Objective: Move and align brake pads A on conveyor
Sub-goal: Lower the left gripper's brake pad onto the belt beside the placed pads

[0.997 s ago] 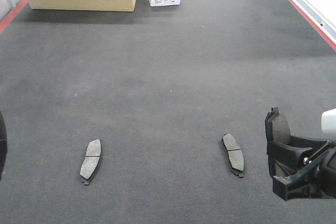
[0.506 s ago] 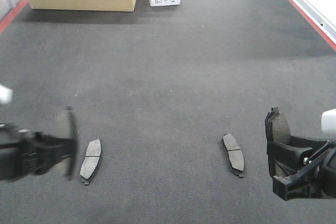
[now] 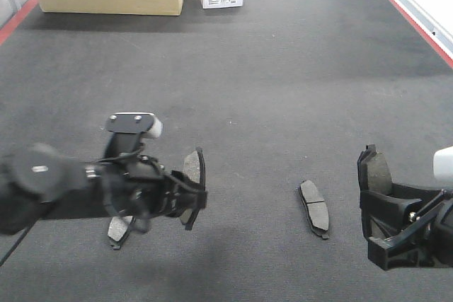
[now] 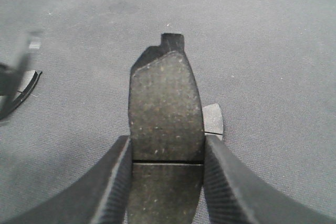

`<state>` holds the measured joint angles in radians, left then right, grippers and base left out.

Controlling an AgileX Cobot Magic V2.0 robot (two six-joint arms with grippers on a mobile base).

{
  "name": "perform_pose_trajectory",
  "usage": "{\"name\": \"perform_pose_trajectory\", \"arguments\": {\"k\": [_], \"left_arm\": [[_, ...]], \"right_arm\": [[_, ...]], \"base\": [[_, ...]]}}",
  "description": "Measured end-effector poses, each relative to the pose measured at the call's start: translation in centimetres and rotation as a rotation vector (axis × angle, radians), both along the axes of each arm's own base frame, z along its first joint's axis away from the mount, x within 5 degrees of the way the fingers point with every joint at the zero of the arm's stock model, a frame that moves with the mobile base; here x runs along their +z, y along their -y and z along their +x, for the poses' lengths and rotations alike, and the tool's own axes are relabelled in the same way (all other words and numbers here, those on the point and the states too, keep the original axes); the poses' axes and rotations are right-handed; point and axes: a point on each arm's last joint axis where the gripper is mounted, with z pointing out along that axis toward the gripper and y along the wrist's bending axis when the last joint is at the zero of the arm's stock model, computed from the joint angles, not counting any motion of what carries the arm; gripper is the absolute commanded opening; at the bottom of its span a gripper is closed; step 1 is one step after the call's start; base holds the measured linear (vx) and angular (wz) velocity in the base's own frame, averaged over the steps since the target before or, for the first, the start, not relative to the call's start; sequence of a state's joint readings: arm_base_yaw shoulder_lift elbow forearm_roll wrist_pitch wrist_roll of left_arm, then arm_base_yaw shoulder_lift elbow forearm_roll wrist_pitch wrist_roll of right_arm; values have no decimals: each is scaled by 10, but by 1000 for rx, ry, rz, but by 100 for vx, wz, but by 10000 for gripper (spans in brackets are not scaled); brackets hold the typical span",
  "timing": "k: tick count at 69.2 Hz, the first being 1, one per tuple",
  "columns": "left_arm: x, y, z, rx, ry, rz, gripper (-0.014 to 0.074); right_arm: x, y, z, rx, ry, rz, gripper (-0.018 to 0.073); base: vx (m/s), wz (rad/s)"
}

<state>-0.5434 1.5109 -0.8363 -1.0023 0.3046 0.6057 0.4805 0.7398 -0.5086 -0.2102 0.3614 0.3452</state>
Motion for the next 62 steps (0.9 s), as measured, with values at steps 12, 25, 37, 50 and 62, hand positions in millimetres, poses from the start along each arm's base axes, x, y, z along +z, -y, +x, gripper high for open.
{"name": "perform_pose_trajectory", "arguments": {"k": [12, 25, 37, 50, 62], "left_arm": [[-32, 9, 19, 121, -138, 4, 185], [-53, 16, 31, 154, -203, 18, 188], [-67, 16, 35, 178, -221, 42, 188], [-70, 15, 38, 192, -208, 51, 189], [-77, 16, 40, 197, -221, 60, 204]], "right_arm": [[0, 0, 0, 0, 0, 0, -10], [0, 0, 0, 0, 0, 0, -10], [0, 0, 0, 0, 0, 0, -10], [0, 0, 0, 0, 0, 0, -10], [0, 0, 0, 0, 0, 0, -10]], "base": [[0, 0], [0, 0], [0, 0], [0, 0], [0, 0]]}}
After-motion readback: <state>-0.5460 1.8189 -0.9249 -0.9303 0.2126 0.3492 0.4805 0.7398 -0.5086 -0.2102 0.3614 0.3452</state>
